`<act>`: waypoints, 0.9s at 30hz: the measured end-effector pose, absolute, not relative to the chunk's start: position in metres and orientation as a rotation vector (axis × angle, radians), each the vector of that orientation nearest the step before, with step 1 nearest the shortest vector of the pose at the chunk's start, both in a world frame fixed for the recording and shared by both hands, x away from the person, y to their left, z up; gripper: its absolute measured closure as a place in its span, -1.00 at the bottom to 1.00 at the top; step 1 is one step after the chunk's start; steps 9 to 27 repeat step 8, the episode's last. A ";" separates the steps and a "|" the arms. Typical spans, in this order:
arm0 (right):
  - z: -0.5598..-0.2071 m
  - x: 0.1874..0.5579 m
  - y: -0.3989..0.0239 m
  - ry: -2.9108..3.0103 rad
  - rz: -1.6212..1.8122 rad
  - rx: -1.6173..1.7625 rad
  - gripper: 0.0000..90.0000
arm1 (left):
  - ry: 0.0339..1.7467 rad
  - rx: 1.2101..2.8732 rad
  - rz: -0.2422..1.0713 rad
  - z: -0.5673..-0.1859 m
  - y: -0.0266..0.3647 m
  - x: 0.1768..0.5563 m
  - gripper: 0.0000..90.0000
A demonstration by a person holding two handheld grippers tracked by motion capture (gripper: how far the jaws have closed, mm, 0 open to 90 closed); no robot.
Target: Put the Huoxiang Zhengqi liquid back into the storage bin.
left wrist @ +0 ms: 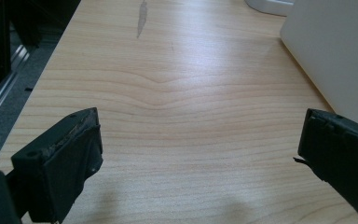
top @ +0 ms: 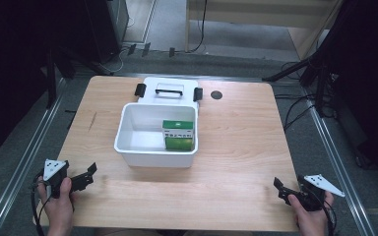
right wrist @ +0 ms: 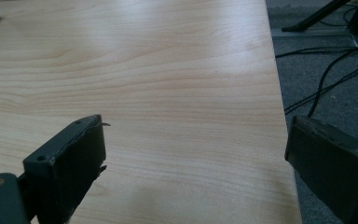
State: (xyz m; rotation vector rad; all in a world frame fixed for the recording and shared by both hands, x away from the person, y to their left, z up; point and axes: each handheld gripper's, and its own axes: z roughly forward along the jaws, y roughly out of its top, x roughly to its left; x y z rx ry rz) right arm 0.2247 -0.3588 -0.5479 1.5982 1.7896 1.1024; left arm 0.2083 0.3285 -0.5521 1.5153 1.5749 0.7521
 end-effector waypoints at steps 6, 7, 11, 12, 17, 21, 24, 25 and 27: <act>-0.548 0.225 -0.357 1.812 1.089 1.582 -0.87 | 1.576 1.514 0.753 -0.552 0.328 0.208 -0.99; -0.548 0.225 -0.357 1.817 1.091 1.579 -0.87 | 1.576 1.513 0.755 -0.552 0.328 0.208 -0.99; -0.548 0.225 -0.357 1.821 1.093 1.578 -0.87 | 1.575 1.513 0.757 -0.552 0.328 0.208 -0.99; -0.548 0.225 -0.357 1.821 1.093 1.578 -0.87 | 1.575 1.513 0.757 -0.552 0.328 0.208 -0.99; -0.548 0.225 -0.357 1.821 1.093 1.578 -0.87 | 1.575 1.513 0.757 -0.552 0.328 0.208 -0.99; -0.548 0.225 -0.357 1.821 1.093 1.578 -0.87 | 1.575 1.513 0.757 -0.552 0.328 0.208 -0.99; -0.548 0.225 -0.357 1.821 1.093 1.578 -0.87 | 1.575 1.513 0.757 -0.552 0.328 0.208 -0.99; -0.548 0.225 -0.357 1.821 1.093 1.578 -0.87 | 1.575 1.513 0.757 -0.552 0.328 0.208 -0.99; -0.548 0.225 -0.357 1.821 1.093 1.578 -0.87 | 1.575 1.513 0.757 -0.552 0.328 0.208 -0.99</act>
